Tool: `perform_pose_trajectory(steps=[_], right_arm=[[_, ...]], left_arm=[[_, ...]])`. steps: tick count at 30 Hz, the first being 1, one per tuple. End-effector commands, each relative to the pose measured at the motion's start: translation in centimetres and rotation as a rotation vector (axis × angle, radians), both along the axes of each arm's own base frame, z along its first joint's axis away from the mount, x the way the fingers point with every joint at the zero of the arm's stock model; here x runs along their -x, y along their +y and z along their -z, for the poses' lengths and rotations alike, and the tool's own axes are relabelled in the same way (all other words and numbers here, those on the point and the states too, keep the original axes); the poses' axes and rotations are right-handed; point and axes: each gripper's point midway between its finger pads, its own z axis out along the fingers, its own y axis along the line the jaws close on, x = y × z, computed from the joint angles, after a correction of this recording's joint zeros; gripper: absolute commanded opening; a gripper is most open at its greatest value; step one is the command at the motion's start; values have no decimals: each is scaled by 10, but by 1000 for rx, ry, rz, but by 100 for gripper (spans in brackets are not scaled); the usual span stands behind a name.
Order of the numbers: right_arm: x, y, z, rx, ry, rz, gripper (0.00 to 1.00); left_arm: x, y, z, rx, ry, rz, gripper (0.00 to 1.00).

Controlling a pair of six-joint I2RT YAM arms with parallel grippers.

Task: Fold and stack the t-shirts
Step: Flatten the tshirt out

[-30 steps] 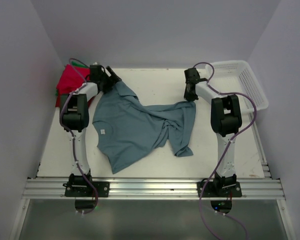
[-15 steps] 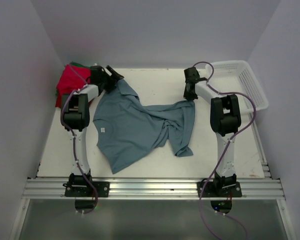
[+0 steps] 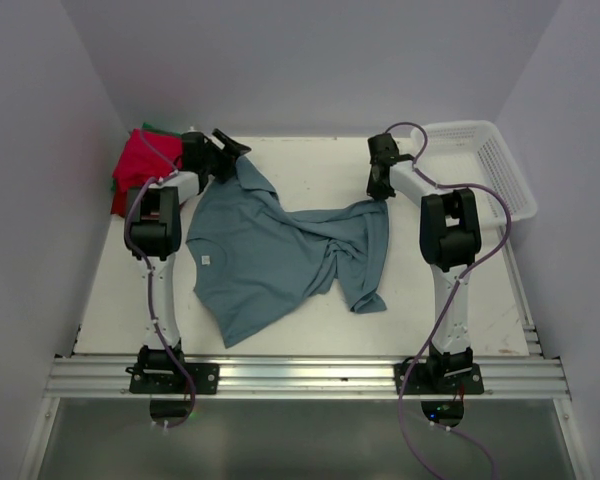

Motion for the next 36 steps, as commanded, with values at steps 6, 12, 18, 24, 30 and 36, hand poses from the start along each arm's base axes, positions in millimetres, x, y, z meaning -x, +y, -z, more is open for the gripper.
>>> perform_pose_trajectory(steps=[6,12,18,24,30,36], right_arm=[[26,4,49,-9,149,-29,0],[26,4,50,-12,151,-30,0],[27,4,51,-13,153,-31,0],[27,4,51,-12,153,-29,0],[26,3,42,-5,123,-26,0],[24,1,5,-15,47,-22,0]], left_arm=[[-19,-1,3,56,-56,-14,81],[-21,-3,-2,72,-100,-6,59],[-17,1,-12,58,-135,2,24],[-8,22,-37,8,-185,-12,0],[7,40,-79,-82,-251,-24,0],[36,47,-121,-159,-303,-31,0]])
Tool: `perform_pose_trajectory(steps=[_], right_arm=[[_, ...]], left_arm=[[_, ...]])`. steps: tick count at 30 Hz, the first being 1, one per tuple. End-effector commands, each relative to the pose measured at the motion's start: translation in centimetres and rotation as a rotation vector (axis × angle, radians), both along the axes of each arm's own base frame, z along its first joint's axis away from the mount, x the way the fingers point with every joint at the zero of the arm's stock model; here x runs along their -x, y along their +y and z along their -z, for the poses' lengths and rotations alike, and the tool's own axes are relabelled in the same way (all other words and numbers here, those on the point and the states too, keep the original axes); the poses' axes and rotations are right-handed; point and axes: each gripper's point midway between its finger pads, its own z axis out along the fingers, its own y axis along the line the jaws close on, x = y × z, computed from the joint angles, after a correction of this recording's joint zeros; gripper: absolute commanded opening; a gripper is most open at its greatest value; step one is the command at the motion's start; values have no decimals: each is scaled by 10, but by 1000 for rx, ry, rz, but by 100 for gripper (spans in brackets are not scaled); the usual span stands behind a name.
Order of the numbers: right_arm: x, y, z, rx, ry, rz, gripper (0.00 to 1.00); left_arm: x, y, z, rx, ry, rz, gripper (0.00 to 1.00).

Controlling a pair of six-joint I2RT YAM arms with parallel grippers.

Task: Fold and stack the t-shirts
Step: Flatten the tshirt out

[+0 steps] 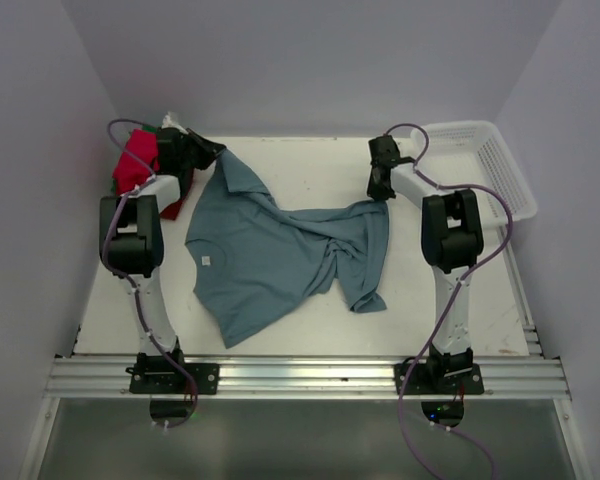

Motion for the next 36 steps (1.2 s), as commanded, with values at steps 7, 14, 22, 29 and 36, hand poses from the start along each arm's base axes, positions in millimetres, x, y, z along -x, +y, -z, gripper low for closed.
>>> perform_pose_trajectory(steps=[7,14,22,29,36], right_arm=[[31,4,-86,-58,-113,-42,0],[96,-3,-187,-64,-360,-100,0],[218,2,-326,-53,-764,-282,0],[345,-44,-436,-92,-1150,-386,0],[406,-75,-488,-37,-1377,-317,0]], left_arm=[[72,8,-94,-163,-148,-11,0],[177,21,-148,-382,-261,-41,0],[338,20,-299,-641,-645,-34,0],[484,-4,-414,-722,-1034,6,0],[524,-25,-455,-690,-1195,73,0]])
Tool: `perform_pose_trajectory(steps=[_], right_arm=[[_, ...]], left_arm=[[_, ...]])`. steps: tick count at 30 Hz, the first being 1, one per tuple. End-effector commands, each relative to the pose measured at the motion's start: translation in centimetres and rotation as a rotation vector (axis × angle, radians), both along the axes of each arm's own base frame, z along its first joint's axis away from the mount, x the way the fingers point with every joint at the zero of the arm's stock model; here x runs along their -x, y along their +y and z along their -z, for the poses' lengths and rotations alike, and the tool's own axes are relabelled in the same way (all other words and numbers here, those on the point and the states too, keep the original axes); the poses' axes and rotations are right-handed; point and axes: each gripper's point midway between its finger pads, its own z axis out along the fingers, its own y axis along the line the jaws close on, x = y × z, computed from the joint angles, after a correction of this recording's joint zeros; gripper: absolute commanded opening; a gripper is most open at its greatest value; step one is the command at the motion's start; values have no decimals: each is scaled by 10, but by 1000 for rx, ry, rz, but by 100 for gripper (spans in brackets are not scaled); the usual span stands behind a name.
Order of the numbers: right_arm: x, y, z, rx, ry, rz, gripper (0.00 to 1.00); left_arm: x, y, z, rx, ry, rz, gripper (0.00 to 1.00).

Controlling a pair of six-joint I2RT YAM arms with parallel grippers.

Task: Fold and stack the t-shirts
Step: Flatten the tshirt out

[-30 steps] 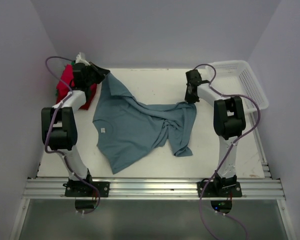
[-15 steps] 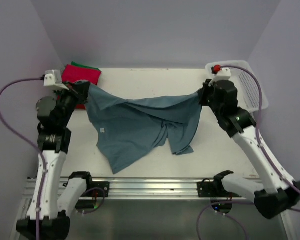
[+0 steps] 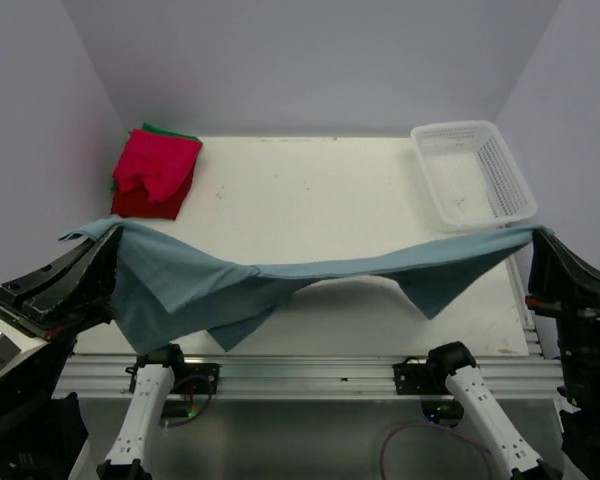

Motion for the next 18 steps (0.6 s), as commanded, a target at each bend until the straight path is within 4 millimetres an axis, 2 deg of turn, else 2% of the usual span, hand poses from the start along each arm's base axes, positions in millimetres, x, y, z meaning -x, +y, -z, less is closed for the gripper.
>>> perform_pose_trajectory(steps=[1,2,4,5,7,8,10,11,13,14,15,16,18], right_arm=[[-22,12,8,81,54,3,0],[-48,12,17,91,100,41,0],[-79,16,29,86,165,57,0],[-111,23,42,88,249,63,0],[-145,27,58,86,334,82,0],[-180,34,74,92,408,95,0],[-213,35,94,110,492,139,0],[-242,40,113,141,566,150,0],[-266,46,122,151,585,151,0],[-275,49,125,148,592,152,0],[-284,53,133,153,610,140,0],[-285,59,131,150,603,108,0],[-279,61,125,150,583,95,0]], left_arm=[[-22,-3,2,-25,62,4,0],[-28,1,-3,-19,60,-20,0],[-47,10,-4,-6,78,-70,0],[-75,13,6,-1,133,-79,0],[-109,24,13,21,157,-133,0],[-150,30,38,26,246,-155,0],[-192,37,56,25,312,-186,0],[-232,39,81,17,404,-192,0],[-268,48,101,10,469,-251,0],[-294,46,118,2,530,-246,0],[-302,45,125,-2,561,-245,0],[-306,40,126,-6,570,-220,0],[-298,38,118,-3,543,-207,0]])
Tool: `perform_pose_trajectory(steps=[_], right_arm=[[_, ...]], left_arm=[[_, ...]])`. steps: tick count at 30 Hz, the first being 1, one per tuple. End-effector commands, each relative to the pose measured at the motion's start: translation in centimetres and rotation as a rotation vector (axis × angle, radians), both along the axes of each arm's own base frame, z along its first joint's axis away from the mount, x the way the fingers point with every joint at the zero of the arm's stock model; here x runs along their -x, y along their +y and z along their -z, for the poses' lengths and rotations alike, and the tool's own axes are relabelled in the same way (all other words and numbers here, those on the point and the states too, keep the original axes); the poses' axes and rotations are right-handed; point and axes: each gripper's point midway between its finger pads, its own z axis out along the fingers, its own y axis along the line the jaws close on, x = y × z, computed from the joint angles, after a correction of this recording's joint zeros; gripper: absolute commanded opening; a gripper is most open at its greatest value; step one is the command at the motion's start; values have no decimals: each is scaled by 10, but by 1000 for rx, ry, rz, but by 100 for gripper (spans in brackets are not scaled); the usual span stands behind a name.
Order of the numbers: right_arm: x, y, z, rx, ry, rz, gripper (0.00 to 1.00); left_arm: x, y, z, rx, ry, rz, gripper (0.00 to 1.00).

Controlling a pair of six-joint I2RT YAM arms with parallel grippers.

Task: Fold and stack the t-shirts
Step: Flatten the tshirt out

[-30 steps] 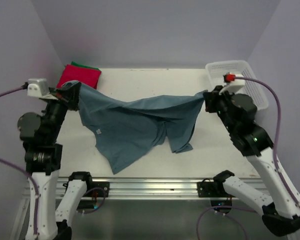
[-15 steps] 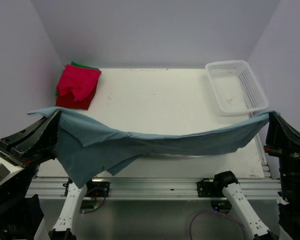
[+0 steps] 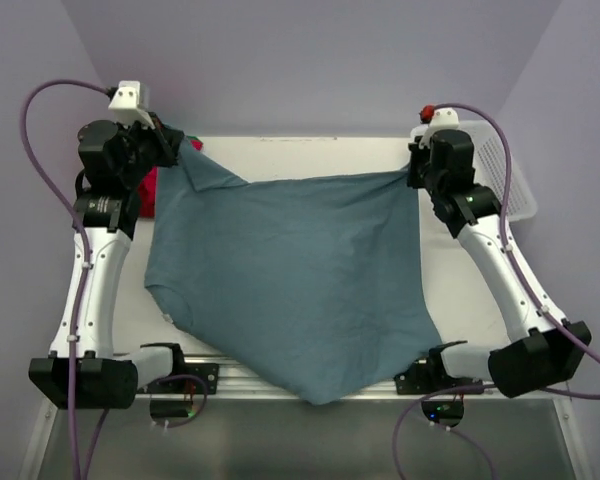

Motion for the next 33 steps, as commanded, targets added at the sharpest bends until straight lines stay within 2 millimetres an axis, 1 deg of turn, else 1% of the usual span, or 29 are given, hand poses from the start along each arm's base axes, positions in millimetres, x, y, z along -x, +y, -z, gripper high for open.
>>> perform_pose_trajectory(steps=[1,2,3,4,5,7,8,10,11,12,14,15,16,17,18,19,20,22,23,24,25,26,27,28,29,30,31,32,33], right_arm=[[33,-6,-98,-78,-276,-7,0],[43,-4,-103,-74,-309,-32,0],[54,-5,-111,-76,-341,-46,0],[80,-9,-133,-90,-414,-63,0],[94,-5,-137,-86,-434,-109,0],[124,-7,-153,-105,-508,-139,0],[152,-12,-165,-125,-570,-157,0],[183,-12,-177,-149,-640,-200,0],[211,-18,-186,-165,-696,-215,0],[225,-18,-190,-167,-721,-237,0],[251,-26,-199,-172,-766,-233,0],[275,-30,-209,-181,-819,-244,0],[289,-33,-216,-185,-856,-247,0],[298,-36,-222,-190,-879,-232,0],[307,-38,-228,-194,-903,-227,0],[320,-38,-241,-192,-939,-231,0],[324,-41,-246,-183,-953,-197,0],[321,-40,-260,-206,-967,-185,0],[313,-45,-261,-222,-953,-136,0],[304,-47,-262,-221,-935,-111,0],[279,-48,-261,-219,-884,-84,0],[264,-51,-258,-235,-848,-52,0],[249,-52,-254,-239,-806,-37,0],[212,-51,-241,-250,-707,-20,0],[194,-53,-233,-251,-664,5,0],[174,-53,-222,-250,-614,17,0],[139,-52,-200,-255,-534,35,0],[119,-52,-185,-258,-484,45,0],[99,-53,-165,-257,-434,65,0]], left_arm=[[30,3,-48,-32,-159,-30,0],[52,3,-60,-32,-208,-32,0],[65,2,-68,-32,-243,-25,0],[82,-9,-76,-33,-277,16,0],[114,-15,-90,-29,-344,41,0],[150,-18,-104,-30,-408,64,0],[186,-19,-118,-28,-487,76,0],[224,-22,-130,-21,-566,108,0],[258,-22,-142,-18,-641,118,0],[274,-24,-146,-14,-666,133,0],[316,-28,-160,-15,-744,173,0],[338,-30,-167,-11,-781,194,0],[338,-32,-165,-6,-768,206,0],[353,-32,-173,-3,-801,213,0],[359,-33,-176,2,-807,223,0],[364,-36,-181,9,-814,243,0],[370,-36,-190,10,-832,248,0],[379,-33,-206,17,-862,233,0],[367,-32,-211,20,-847,223,0],[361,-30,-215,23,-841,208,0],[351,-25,-220,22,-836,171,0],[323,-23,-219,22,-790,153,0],[302,-13,-217,25,-760,88,0],[260,-12,-204,22,-676,67,0],[236,-8,-196,18,-635,35,0],[209,1,-186,13,-591,-35,0],[163,-1,-156,-6,-486,-49,0],[144,1,-145,-10,-461,-74,0],[111,4,-112,-27,-380,-112,0]])
